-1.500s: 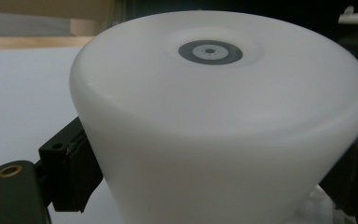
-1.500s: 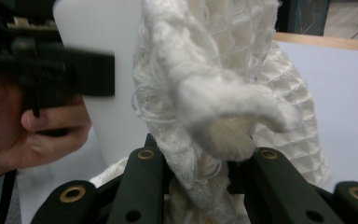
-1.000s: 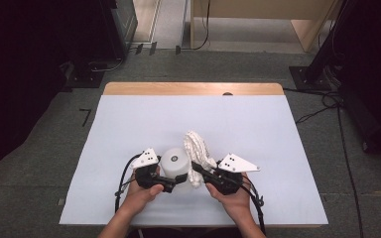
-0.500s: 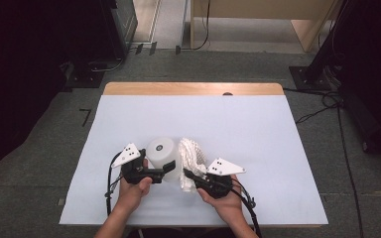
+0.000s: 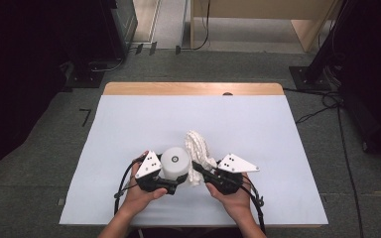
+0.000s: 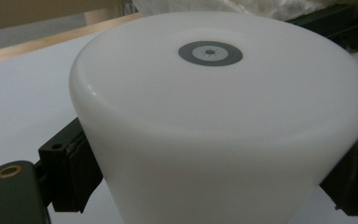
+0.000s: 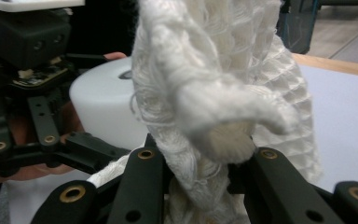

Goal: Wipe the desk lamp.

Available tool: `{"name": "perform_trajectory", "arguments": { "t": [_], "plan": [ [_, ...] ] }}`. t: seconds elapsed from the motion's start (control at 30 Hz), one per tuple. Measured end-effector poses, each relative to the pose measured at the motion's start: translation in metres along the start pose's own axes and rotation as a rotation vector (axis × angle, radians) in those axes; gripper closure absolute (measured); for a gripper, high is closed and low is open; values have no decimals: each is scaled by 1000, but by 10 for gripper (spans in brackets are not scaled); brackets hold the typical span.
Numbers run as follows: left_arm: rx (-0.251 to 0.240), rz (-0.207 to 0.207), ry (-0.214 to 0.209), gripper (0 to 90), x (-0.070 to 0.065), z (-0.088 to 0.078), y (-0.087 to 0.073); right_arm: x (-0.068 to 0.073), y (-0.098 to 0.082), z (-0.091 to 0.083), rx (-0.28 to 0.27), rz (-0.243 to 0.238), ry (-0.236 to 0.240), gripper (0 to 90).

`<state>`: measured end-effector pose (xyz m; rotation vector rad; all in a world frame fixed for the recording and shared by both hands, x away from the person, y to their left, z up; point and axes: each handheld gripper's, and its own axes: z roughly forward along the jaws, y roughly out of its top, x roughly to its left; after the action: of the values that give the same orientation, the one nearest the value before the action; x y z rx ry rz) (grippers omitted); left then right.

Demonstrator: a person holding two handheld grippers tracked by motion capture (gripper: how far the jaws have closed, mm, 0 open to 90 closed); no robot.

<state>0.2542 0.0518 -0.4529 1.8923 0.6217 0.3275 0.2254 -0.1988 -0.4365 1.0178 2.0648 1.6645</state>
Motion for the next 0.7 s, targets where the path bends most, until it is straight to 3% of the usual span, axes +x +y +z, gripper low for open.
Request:
{"name": "perform_trajectory", "arguments": {
  "t": [0.13, 0.33, 0.47, 0.57, 0.7],
  "plan": [
    [23, 59, 135, 85, 2, 4, -5, -7, -4, 1, 7, 13, -31, 738],
    [37, 21, 159, 85, 13, 5, -12, -31, -19, 4, 75, 94, -118, 737],
    [35, 12, 165, 83, 14, 5, -13, -42, -26, 5, 119, 108, -185, 728],
    [41, -1, 170, 80, 15, 4, -13, -53, -31, 4, 139, 149, -236, 672],
    [44, -5, 170, 78, 15, 3, -13, -70, -35, -4, 144, 211, -306, 522]
  ]
}}
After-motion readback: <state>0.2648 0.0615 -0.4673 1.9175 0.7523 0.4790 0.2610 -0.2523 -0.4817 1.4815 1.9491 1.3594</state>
